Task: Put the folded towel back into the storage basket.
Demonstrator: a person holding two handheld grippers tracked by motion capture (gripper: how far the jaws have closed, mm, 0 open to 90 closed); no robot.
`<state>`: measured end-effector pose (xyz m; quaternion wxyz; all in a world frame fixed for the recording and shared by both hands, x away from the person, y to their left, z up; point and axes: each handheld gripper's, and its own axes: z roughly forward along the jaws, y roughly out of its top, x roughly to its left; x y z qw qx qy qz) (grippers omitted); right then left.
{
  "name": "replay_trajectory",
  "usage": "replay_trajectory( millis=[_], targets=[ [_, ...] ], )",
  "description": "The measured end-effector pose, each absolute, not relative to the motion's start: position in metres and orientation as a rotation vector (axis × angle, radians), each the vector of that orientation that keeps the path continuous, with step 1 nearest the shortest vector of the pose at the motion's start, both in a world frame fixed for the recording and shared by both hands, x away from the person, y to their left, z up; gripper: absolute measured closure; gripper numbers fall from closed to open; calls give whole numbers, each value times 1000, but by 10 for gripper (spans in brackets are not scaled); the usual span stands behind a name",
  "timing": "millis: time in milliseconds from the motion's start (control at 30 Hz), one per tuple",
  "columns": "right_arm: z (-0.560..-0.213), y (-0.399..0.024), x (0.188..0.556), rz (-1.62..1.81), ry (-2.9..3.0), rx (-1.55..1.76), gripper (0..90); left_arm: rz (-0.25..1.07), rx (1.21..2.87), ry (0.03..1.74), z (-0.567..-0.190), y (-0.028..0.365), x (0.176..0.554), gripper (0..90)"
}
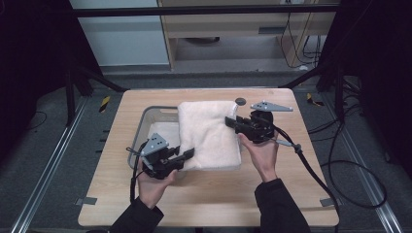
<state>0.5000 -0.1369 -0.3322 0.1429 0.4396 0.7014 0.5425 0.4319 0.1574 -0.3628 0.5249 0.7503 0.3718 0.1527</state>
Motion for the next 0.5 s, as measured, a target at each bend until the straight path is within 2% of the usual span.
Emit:
replay_trajectory(
  millis=[500],
  targets=[
    [-325, -99, 510, 1568, 2040, 1232, 724, 404, 1769, 923, -360, 190, 433, 674]
  ],
)
